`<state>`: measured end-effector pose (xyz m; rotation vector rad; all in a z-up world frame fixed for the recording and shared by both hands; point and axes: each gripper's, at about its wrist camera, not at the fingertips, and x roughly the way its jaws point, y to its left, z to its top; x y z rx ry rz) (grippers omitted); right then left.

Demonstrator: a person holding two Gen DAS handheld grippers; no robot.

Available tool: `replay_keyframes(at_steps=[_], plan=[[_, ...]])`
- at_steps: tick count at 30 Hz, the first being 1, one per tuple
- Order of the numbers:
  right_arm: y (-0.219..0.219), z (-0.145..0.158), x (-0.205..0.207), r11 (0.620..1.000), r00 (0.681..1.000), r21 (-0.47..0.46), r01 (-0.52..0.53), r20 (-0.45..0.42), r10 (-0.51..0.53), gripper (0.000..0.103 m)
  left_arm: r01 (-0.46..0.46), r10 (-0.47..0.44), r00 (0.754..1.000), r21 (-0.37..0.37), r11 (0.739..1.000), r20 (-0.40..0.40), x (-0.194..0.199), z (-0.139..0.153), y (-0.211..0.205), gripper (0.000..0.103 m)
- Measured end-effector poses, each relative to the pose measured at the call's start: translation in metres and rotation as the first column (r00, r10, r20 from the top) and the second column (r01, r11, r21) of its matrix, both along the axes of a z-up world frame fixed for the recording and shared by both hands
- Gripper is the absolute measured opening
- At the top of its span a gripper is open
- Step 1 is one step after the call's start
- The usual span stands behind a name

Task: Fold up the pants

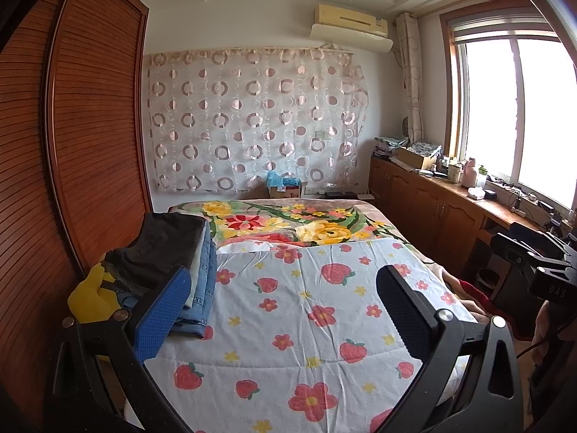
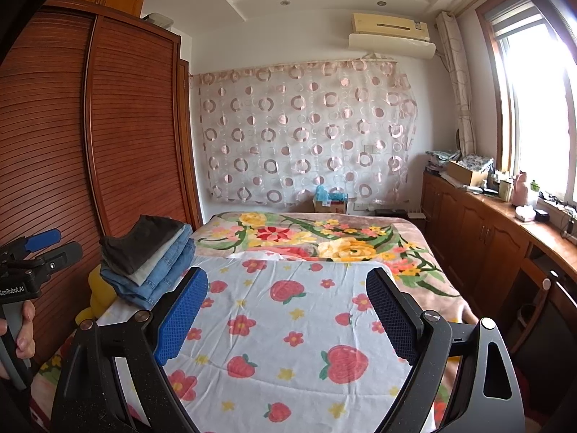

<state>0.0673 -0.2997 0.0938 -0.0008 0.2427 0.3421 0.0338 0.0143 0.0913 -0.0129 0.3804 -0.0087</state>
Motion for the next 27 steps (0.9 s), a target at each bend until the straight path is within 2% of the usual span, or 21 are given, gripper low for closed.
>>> replay_keyframes(at_steps=[27], plan=[[-0.0038,-0.0036,-0.0011,1.0,1.0,-0.003,0.005,-0.001,-0.005,0.091,-0.003,0.003,1.0,-0.001,1.0,0.003,-0.0003,-0.0014,0.0006,0.103]])
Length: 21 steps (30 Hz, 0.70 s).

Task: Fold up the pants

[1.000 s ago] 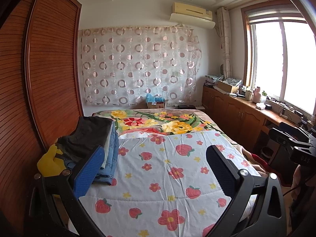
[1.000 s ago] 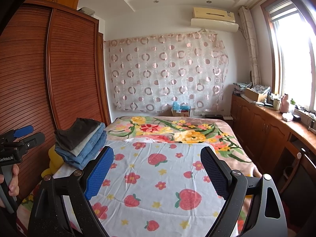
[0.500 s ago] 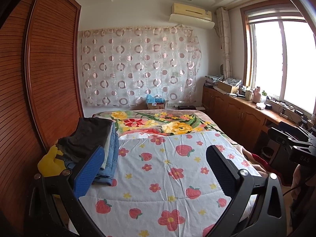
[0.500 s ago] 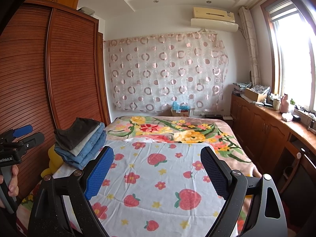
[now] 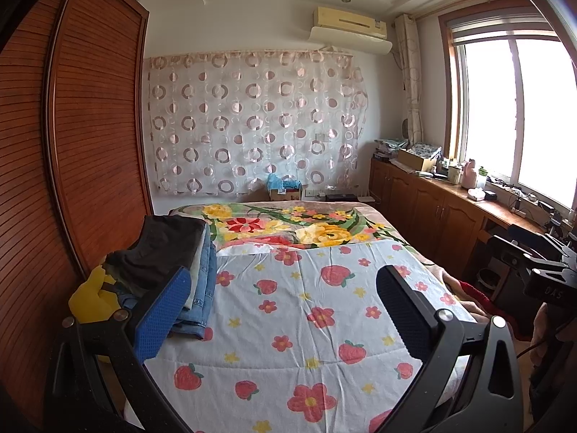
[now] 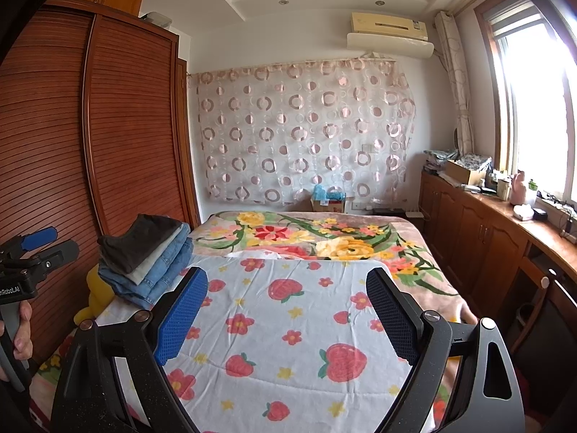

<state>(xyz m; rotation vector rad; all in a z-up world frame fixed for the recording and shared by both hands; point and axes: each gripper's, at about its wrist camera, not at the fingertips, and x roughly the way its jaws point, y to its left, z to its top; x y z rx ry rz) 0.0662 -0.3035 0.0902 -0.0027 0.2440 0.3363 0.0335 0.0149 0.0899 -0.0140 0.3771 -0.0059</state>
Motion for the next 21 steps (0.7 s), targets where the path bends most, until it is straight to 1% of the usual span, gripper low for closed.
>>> replay_keyframes(at_steps=[21], plan=[[0.0015,-0.0001,-0.0015,1.0,1.0,0.001,0.003,-0.002,-0.003,0.091,0.001,-0.001,1.0,0.002,1.0,0.001,0.0004,-0.0017,0.0014,0.103]])
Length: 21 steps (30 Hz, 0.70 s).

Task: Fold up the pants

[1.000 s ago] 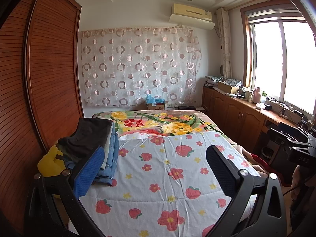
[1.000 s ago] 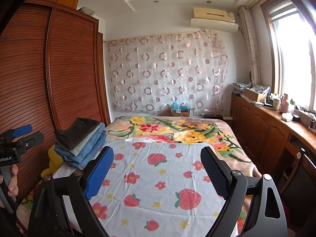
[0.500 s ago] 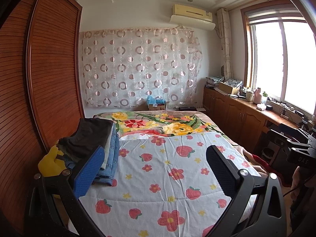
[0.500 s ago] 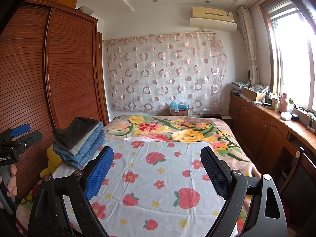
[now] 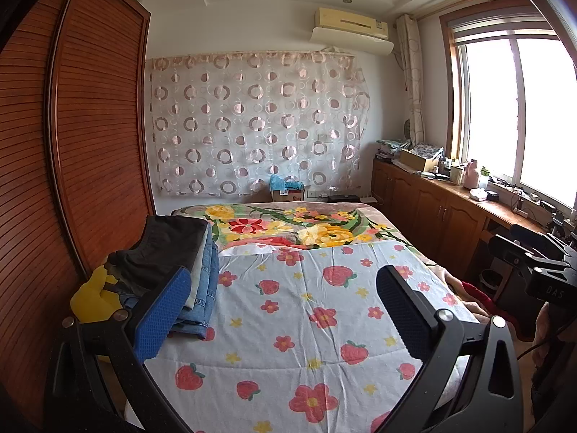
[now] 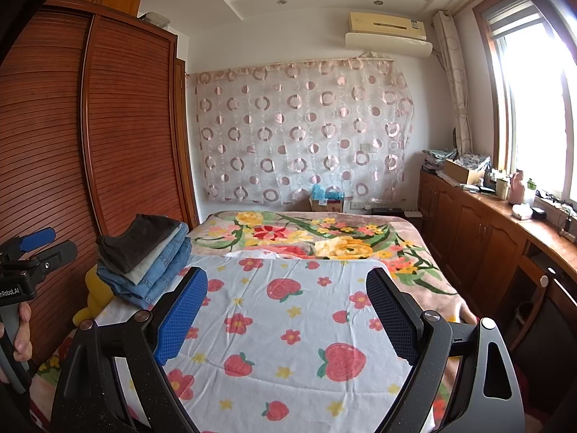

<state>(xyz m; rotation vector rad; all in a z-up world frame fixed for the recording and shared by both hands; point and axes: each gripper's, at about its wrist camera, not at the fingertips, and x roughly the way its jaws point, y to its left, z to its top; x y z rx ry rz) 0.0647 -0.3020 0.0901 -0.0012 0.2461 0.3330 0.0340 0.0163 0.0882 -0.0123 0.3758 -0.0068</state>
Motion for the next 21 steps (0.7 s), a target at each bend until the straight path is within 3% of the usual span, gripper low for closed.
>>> replay_keyframes(at_steps=[21], plan=[[0.0003,0.0,-0.0004,1.0,1.0,-0.001,0.0,0.002,0.0,0.091,0.0,0.0,1.0,0.001,1.0,0.002,-0.0008,-0.0013,-0.0015,0.103]])
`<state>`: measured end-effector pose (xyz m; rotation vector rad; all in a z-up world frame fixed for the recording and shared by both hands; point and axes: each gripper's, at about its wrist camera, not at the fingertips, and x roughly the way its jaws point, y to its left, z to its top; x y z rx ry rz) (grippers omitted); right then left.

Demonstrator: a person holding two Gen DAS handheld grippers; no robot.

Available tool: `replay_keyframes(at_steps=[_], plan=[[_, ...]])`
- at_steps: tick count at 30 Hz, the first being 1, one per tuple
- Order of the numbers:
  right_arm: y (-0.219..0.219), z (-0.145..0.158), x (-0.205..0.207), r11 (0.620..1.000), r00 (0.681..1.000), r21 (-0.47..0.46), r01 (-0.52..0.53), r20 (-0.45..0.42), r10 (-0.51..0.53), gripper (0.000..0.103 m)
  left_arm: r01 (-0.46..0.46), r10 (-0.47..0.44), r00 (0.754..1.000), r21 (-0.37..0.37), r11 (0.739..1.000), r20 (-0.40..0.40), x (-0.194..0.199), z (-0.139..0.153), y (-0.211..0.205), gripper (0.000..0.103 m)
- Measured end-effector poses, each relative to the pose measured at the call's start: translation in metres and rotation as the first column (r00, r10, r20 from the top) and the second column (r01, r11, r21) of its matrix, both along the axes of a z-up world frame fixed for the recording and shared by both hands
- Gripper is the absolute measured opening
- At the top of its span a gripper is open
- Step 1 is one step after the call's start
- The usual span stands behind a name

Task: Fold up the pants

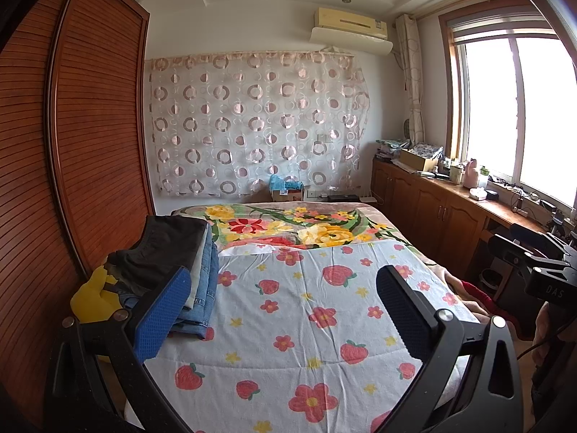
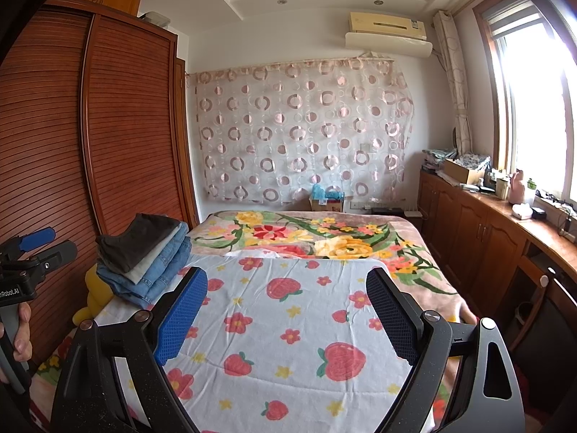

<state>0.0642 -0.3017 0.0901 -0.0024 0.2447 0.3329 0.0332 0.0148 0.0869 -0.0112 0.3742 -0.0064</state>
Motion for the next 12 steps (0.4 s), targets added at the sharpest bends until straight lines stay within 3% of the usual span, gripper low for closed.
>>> replay_keyframes(at_steps=[12], plan=[[-0.0005,-0.0005,-0.0003,1.0,1.0,0.0,0.001,-0.001,-0.001,0.091,0.0,0.0,1.0,-0.001,1.0,0.0,0.0,-0.0009,-0.0002,0.103]])
